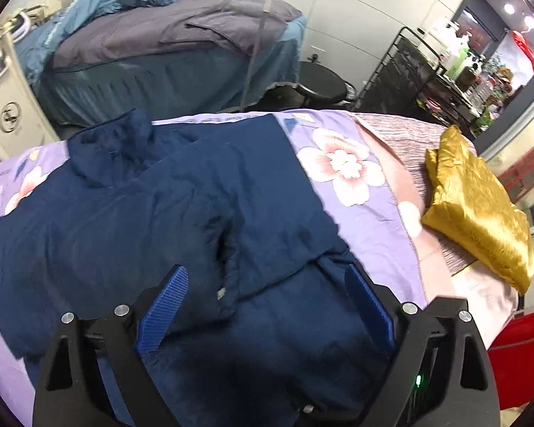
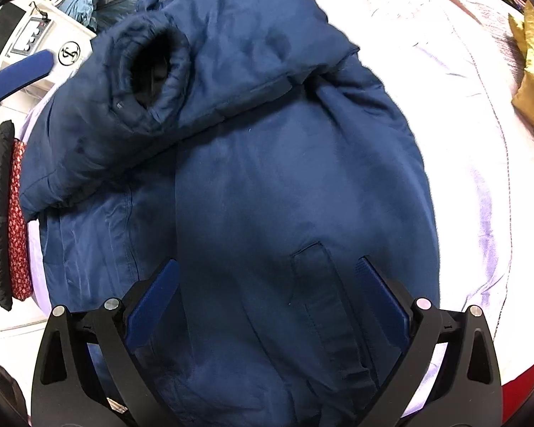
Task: Fold large clothes
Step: 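Fold the held sleeve across the jacket body and release with the left gripper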
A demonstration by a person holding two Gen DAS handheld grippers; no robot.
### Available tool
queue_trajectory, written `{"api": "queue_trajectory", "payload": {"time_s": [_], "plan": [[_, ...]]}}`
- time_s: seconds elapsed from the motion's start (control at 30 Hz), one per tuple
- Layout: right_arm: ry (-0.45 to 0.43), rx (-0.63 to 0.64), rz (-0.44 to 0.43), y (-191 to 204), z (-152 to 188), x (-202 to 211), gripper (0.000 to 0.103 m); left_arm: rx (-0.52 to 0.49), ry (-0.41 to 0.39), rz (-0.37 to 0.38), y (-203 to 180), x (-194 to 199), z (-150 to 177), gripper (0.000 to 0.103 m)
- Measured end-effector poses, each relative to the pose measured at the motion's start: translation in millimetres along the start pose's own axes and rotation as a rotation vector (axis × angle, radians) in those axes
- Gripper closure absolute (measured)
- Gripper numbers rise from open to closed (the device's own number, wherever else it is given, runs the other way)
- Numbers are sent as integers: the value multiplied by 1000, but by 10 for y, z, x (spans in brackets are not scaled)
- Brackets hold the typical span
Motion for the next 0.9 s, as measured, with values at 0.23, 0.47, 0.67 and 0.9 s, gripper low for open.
{"api": "queue_trajectory", "payload": {"time_s": [0.23, 0.47, 0.67, 0.9], "plan": [[-17, 60, -5, 230, -144, -9, 5, 142, -14, -133, 793, 152, 396, 15], [-99, 203, -111, 808, -552, 127, 5, 416, 78, -295, 1986, 225, 1135, 15], [-93, 264, -79, 1104, -920, -5, 27, 533, 103, -348, 2400, 362, 1569, 15], [-12, 309, 116, 1125, -1110, -418, 34, 530, 132, -378, 2498, 387, 1843, 15]]}}
Point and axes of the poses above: each gripper's, at about its wrist camera, not at the fingertips, and x roughly against the way its jaws point, y to its left, z to its underside, the point moved 4 cm from there along -x, roughly the way its jaws point, and after that the axes turned 6 degrees about -z, right-handed, at the moved point
